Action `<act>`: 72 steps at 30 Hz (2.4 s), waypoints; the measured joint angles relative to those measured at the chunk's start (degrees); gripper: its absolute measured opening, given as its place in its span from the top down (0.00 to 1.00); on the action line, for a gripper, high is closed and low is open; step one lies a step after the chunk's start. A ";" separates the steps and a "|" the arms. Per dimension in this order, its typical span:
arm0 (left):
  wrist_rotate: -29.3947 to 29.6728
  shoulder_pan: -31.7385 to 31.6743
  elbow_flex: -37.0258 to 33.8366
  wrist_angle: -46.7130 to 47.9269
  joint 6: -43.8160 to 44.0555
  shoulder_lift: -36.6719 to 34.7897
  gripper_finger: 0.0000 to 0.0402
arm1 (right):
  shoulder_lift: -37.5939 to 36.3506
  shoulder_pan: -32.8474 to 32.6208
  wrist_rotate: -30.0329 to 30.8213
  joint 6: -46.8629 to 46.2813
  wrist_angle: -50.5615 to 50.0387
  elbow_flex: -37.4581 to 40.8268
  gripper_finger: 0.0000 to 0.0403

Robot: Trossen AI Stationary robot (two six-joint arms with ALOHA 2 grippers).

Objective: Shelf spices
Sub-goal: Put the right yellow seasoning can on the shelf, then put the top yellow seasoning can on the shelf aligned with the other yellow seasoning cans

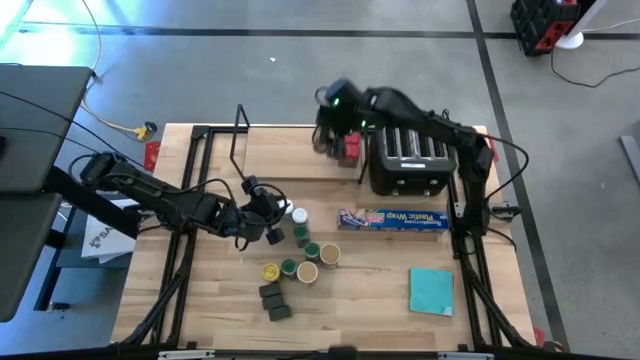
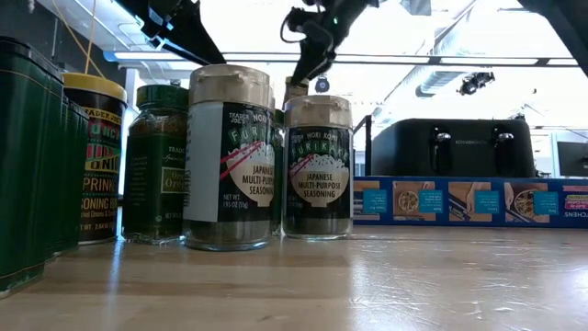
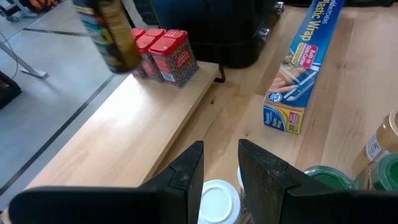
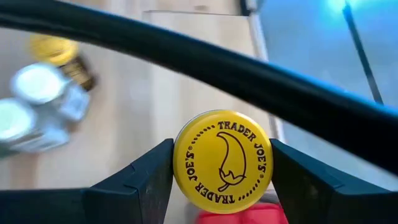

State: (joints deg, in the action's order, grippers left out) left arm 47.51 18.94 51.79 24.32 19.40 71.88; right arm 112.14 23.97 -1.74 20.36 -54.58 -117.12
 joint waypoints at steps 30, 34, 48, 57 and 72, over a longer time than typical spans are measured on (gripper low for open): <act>0.76 -0.22 0.00 -0.18 1.01 0.00 0.77 | 11.65 13.18 -10.02 -3.48 4.63 0.07 0.43; 0.66 -0.22 0.00 -0.17 1.01 0.00 0.77 | 12.57 13.18 -8.35 -3.37 4.67 0.09 0.43; 0.63 -0.20 0.00 0.00 1.01 0.00 0.77 | 12.81 13.13 -7.38 -2.30 5.64 0.20 0.40; 0.63 -0.20 0.00 0.10 1.01 0.00 0.77 | 12.81 13.13 -8.21 -1.86 5.76 0.20 0.29; 0.63 -0.07 0.00 0.16 1.12 0.00 0.77 | 12.81 11.26 -8.26 0.20 8.33 -1.61 0.28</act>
State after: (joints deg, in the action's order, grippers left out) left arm 48.14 18.87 51.79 24.47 20.52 71.88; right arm 124.95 35.23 -10.00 20.56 -46.24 -118.73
